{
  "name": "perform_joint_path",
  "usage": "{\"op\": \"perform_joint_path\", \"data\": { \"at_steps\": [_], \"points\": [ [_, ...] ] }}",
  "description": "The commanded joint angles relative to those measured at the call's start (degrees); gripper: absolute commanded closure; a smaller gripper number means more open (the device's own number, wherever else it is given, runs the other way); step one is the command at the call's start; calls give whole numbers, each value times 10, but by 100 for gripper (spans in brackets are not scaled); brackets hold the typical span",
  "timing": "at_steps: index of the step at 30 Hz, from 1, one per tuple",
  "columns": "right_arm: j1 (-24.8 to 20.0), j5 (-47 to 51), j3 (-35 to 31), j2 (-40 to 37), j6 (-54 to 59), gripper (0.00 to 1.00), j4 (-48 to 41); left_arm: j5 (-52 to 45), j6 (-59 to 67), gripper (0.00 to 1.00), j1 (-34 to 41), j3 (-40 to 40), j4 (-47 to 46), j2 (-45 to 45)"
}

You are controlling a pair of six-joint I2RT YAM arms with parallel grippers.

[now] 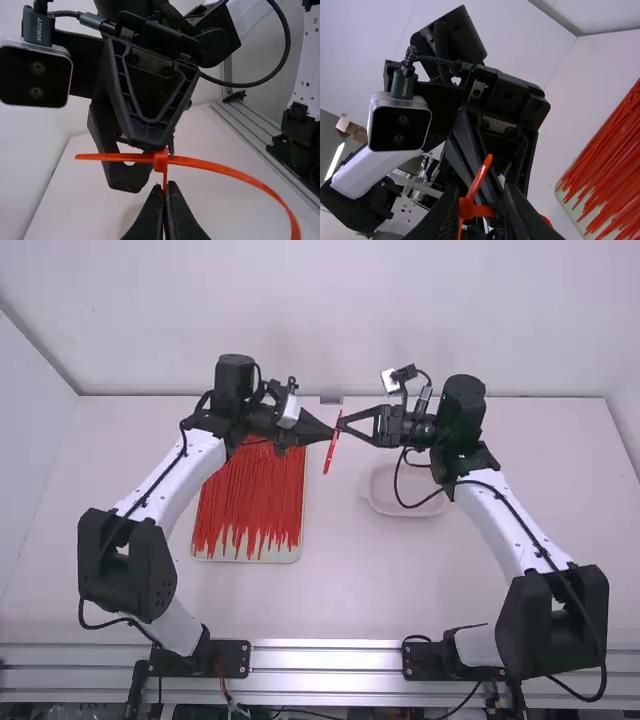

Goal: Fasten the cable tie

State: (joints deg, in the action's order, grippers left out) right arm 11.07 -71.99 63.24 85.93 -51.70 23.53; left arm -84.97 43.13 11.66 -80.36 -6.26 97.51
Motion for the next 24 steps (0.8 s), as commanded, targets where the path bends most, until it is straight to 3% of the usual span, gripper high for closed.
{"op": "perform_joint_path", "data": {
  "at_steps": [1, 18, 21, 24],
  "points": [
    [-2, 0, -3, 2, -10, 76, 16, -6, 2, 98, 8, 3, -2, -2],
    [-2, 13, -3, 2, -10, 73, 21, -11, 2, 98, 11, 3, 3, -2],
    [-2, 13, -3, 2, -10, 91, 20, -10, 2, 98, 15, 3, 5, -2],
    [-2, 13, -3, 2, -10, 100, 20, -9, 2, 98, 14, 3, 5, -2]
  ]
}}
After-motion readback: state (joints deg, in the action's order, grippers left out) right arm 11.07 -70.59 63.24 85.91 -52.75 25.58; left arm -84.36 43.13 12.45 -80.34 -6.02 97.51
